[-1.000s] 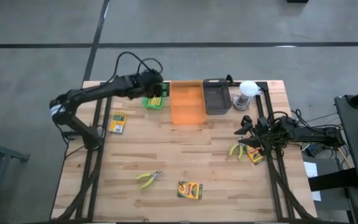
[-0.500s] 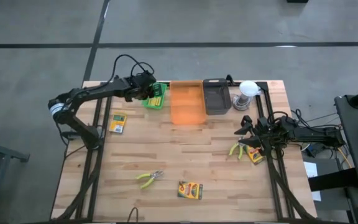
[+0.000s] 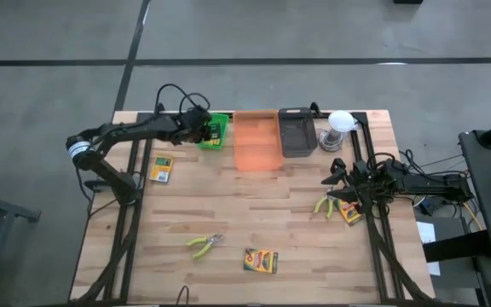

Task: Pick & Place School Supplies
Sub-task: Put the yellow eraser into the green bin

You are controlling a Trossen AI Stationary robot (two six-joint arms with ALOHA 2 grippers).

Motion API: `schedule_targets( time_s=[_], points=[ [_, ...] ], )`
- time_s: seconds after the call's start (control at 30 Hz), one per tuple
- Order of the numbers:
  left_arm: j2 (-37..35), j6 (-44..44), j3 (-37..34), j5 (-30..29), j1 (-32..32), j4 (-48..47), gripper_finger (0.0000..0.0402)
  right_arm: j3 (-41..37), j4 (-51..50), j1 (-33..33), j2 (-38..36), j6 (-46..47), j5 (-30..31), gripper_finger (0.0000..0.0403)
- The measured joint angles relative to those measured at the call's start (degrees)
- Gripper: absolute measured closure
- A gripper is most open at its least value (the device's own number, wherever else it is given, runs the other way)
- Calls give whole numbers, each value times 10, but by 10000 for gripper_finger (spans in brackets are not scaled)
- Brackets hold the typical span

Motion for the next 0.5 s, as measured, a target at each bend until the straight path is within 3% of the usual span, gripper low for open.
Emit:
schedule_targets(
  time_s=[0.5],
  points=[
    [0, -1, -33, 8, 3, 36, 309, 0, 0, 0, 0, 0, 0, 202]
  ],
)
